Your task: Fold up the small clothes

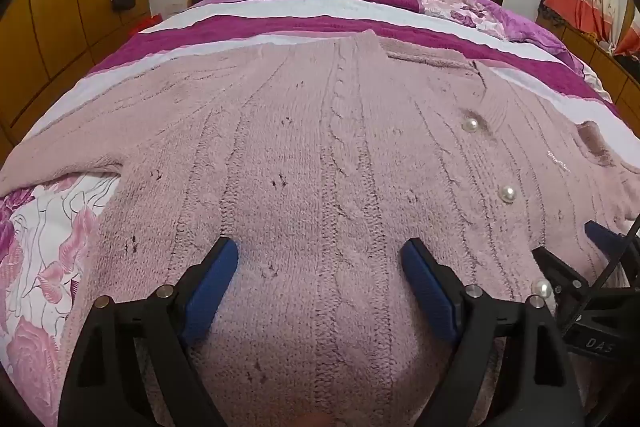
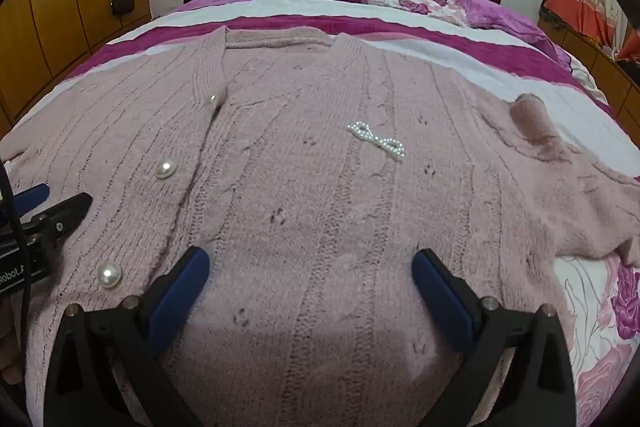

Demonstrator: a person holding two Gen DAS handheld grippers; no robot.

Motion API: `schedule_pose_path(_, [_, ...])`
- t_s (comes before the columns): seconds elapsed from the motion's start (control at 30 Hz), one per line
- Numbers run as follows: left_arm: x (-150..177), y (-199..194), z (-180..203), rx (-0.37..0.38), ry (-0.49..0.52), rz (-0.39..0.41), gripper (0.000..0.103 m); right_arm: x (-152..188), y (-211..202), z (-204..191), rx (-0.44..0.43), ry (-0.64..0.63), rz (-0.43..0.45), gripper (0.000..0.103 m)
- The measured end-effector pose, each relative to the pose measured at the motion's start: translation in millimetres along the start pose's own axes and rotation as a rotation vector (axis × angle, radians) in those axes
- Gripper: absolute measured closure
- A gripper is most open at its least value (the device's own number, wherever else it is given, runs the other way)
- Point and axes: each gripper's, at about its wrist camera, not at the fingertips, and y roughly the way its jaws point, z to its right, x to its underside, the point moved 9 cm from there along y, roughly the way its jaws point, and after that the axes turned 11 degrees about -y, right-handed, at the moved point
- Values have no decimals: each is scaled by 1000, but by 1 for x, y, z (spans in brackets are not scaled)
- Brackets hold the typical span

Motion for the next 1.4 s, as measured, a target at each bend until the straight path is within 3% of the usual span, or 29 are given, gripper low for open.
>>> schedule_pose_path(1.4, [1,9,4,-19,19,-9,37,1,-3,0,6,-2,6,0])
